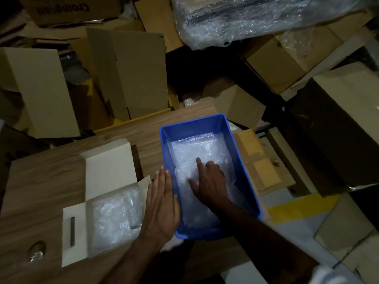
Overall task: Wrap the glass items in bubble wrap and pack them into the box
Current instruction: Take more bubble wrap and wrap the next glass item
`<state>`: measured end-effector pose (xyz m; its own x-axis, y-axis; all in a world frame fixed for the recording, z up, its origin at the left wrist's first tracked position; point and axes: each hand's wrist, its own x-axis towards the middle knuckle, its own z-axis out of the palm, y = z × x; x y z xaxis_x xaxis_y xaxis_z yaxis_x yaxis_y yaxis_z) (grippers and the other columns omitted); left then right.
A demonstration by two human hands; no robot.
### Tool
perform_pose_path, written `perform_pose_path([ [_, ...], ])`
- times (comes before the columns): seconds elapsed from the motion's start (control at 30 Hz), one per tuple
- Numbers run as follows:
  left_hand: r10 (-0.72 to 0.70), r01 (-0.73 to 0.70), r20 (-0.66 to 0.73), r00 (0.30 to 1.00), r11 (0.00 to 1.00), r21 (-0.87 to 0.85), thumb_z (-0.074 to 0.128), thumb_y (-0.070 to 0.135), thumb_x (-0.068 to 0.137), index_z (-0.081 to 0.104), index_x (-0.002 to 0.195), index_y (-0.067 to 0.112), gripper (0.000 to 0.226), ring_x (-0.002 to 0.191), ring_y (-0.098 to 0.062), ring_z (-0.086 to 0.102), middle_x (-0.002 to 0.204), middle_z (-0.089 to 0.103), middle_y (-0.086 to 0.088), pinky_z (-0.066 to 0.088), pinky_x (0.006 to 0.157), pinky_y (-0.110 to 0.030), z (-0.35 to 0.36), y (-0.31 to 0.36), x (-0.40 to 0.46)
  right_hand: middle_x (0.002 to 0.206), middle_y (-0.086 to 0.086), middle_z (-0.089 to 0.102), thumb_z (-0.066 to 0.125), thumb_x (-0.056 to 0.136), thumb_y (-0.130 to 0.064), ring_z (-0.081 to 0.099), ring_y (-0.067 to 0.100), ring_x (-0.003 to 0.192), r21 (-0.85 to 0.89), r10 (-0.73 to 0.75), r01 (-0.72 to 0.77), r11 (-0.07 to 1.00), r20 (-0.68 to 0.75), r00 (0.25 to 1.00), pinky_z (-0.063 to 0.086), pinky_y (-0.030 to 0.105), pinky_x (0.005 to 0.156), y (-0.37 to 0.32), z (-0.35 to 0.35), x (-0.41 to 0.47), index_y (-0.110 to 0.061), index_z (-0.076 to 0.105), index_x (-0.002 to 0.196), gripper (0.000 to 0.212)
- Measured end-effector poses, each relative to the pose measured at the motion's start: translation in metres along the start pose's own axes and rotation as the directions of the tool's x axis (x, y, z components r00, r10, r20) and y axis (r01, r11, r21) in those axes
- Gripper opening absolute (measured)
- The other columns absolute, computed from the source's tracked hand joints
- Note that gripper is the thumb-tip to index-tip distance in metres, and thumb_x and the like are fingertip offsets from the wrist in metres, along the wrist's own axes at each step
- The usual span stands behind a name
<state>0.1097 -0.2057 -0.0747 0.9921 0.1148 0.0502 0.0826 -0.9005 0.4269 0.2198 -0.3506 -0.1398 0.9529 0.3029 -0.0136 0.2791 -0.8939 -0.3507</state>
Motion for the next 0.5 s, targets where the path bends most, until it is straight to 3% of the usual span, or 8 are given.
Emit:
perform_pose_path([
  [0.1, 0.009, -0.009, 0.0, 1.0, 1.0, -0.004, 0.026, 0.031, 0.101, 0.01, 0.16, 0.007, 0.066, 0.157, -0.023, 0.003, 0.168, 0.01, -0.014, 0.002, 0.126, -0.039, 0.0, 0.001, 0.001, 0.122, 0.019, 0.055, 0.058, 0.095, -0.025, 0.058, 0.034, 0.1, 0.012, -0.063, 0.063, 0.998, 0.1, 0.993, 0.052, 0.041, 0.077, 0.006, 0.003, -0.004, -0.011, 0.039, 0.153, 0.062],
  [0.2, 0.018, -0.018, 0.004, 1.0, 1.0, 0.014, 0.027, 0.031, 0.1, 0.009, 0.159, 0.007, 0.066, 0.157, -0.024, 0.004, 0.168, 0.01, -0.014, 0.003, 0.126, -0.04, -0.001, 0.002, 0.001, 0.108, 0.019, 0.059, 0.067, 0.081, 0.001, 0.062, 0.035, 0.086, 0.032, -0.139, 0.137, 0.99, 0.056, 0.989, 0.049, 0.037, 0.06, -0.001, -0.003, 0.003, -0.005, 0.055, 0.141, 0.061],
  [0.33, 0.013, -0.013, 0.004, 1.0, 1.0, 0.026, 0.026, 0.033, 0.101, 0.012, 0.159, 0.005, 0.066, 0.156, -0.022, 0.003, 0.168, 0.011, -0.015, 0.001, 0.126, -0.037, -0.003, 0.003, 0.0, 0.092, 0.015, 0.061, 0.081, 0.061, 0.004, 0.062, 0.03, 0.071, -0.012, -0.222, 0.222, 0.975, -0.018, 0.975, 0.042, 0.028, 0.045, -0.003, -0.014, 0.006, -0.003, 0.068, 0.122, 0.063],
  [0.5, 0.01, -0.011, 0.021, 1.0, 0.999, 0.048, 0.024, 0.034, 0.1, 0.012, 0.159, 0.005, 0.066, 0.156, -0.026, 0.005, 0.168, 0.009, -0.014, 0.0, 0.126, -0.037, -0.006, 0.005, 0.0, 0.091, 0.012, 0.06, 0.078, 0.067, 0.002, 0.06, 0.028, 0.071, -0.062, -0.266, 0.261, 0.963, -0.092, 0.96, 0.045, 0.03, 0.045, 0.004, -0.028, 0.009, -0.01, 0.07, 0.12, 0.055],
])
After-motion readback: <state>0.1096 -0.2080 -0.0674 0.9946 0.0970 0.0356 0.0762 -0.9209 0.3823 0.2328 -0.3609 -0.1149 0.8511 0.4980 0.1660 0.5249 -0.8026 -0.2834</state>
